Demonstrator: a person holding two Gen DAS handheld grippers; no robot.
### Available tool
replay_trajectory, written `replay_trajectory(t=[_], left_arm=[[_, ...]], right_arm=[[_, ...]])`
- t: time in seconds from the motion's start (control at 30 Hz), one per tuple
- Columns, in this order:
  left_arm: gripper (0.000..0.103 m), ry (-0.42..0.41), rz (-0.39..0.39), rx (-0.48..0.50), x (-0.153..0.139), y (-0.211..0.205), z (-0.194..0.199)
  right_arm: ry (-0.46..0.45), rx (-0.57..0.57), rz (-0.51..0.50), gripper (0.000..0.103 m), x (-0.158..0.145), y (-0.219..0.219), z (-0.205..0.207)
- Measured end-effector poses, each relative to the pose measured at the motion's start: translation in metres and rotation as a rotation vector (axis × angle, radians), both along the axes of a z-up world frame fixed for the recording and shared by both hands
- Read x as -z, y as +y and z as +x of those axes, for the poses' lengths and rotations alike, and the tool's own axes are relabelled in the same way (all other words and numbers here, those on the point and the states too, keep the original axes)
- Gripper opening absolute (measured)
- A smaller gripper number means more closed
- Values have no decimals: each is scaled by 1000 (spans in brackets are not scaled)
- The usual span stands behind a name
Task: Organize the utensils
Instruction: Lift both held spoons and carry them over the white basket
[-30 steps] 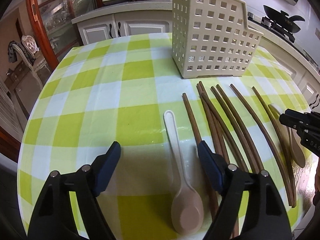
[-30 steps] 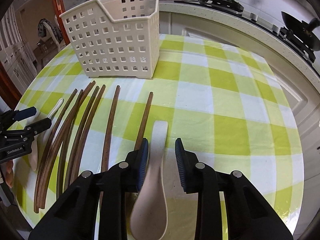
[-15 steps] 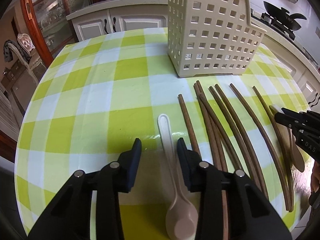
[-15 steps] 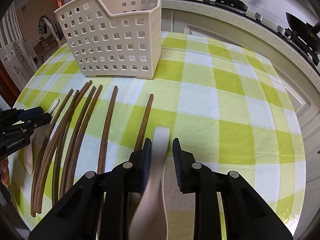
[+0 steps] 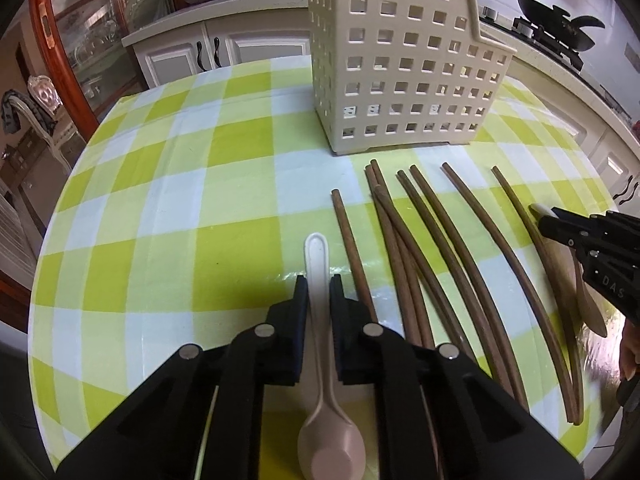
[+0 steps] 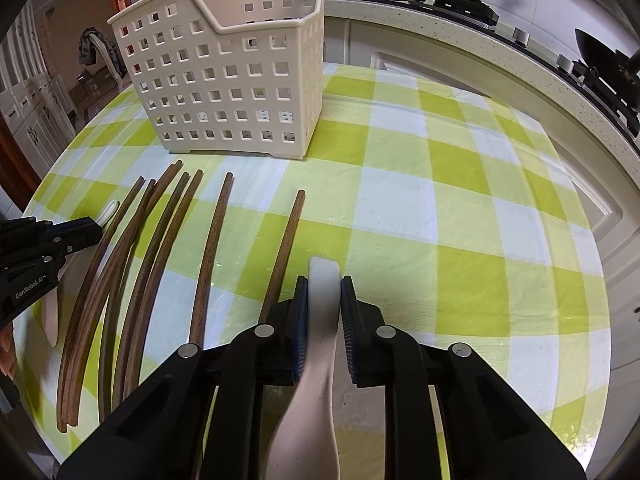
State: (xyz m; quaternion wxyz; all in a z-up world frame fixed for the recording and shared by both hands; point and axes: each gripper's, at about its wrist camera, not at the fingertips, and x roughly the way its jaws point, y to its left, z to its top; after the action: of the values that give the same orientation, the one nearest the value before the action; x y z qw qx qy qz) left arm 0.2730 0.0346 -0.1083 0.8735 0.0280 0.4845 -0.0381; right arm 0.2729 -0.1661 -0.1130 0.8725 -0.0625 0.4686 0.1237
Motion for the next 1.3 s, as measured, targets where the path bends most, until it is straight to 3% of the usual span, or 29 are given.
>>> replay_trajectory(t=[0.33,0.77,1.07,1.3], left_arm=[[11,-120,-23,6,-41,1,-25],[11,-297,-55,36,-86,-5,-89],[11,-334,-57,39,-96,-2,-106],[11,-389,-59,43,-122,-3,-102]], right_arm=[[-93,2,59,18,-34,-7,-18],[-199,-13,66,18,-77,-9,-64],[-252,-4,62,18,-92,-9,-82],[-322,-6,99,18,-115,-9,-75]])
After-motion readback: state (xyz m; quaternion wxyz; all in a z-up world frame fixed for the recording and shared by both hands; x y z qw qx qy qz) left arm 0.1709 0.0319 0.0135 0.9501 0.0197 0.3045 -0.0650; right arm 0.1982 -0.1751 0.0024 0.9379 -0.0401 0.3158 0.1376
